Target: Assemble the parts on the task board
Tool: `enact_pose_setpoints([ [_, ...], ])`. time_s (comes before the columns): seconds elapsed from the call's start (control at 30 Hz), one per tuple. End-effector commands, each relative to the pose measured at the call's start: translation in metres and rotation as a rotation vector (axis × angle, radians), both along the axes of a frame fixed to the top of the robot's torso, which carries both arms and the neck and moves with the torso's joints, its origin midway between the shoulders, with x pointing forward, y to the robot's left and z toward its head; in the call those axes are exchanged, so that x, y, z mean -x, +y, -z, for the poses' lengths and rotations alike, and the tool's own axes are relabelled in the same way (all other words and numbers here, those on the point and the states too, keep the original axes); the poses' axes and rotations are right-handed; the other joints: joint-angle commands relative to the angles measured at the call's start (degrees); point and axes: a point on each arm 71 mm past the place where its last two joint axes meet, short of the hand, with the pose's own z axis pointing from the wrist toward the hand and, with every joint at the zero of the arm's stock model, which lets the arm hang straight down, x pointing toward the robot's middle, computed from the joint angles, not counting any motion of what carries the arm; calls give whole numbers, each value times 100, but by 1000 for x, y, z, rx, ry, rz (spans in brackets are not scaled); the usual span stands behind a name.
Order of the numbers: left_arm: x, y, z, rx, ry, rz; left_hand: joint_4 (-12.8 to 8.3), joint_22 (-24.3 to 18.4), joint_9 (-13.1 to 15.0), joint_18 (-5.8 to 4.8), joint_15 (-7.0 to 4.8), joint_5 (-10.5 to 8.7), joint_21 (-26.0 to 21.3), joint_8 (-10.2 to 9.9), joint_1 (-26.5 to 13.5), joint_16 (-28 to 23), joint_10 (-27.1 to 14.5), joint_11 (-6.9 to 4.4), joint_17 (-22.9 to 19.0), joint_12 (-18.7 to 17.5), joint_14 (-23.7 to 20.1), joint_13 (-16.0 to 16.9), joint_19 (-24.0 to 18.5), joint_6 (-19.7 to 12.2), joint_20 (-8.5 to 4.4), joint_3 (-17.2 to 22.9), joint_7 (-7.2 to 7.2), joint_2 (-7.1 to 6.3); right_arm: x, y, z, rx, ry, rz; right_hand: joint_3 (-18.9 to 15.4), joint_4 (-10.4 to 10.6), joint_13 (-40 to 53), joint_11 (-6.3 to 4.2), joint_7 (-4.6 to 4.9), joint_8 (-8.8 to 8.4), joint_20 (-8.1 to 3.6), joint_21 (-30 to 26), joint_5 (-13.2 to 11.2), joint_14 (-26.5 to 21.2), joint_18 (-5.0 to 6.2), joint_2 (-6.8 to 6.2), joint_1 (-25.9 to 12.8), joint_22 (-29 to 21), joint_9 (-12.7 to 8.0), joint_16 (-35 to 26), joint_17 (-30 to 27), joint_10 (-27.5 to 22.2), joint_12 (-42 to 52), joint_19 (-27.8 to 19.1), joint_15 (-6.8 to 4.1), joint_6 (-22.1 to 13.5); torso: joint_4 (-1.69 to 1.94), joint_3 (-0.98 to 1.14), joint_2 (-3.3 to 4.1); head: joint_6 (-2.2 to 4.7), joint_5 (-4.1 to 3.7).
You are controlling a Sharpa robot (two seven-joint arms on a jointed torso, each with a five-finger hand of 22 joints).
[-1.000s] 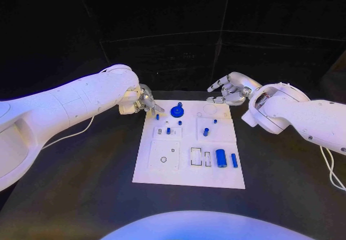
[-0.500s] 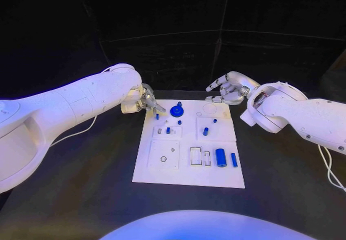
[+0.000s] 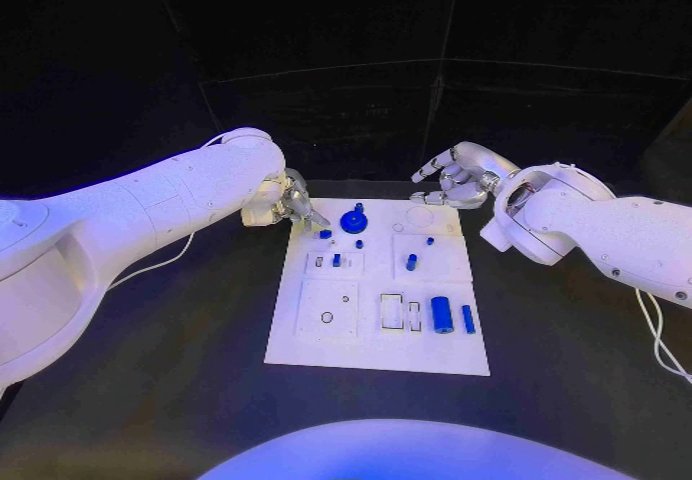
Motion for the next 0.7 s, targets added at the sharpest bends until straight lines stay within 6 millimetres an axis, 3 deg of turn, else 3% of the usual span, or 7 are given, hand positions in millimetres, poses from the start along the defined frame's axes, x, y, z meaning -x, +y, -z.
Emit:
enact_pose_setpoints([
  [0.03,0,-1,0,-8,9,22,5,22,16,-46,15,-4,27,36,69,29,64,-6,1405,40,579,27,30,56,9,-41,-20,8,0,2,-1,0,-4,-11,-31,-1,2,-1,-1,24,-4,-27,3,405,7,47,-24,-7,-8,-31,637,-14,1,-37,-14,21,5,0,5,-4,-4],
  [0.7,-2,-3,0,-6,3,16,-5,63,32,-52,8,-3,53,63,94,35,81,-16,1416,61,582,56,39,90,5,-65,-32,23,0,3,-1,1,-2,-14,-31,-1,0,-1,-2,27,-5,-29,6,405,8,56,-24,-11,-9,-34,633,-17,0,-38,-14,20,4,4,-1,0,-9],
])
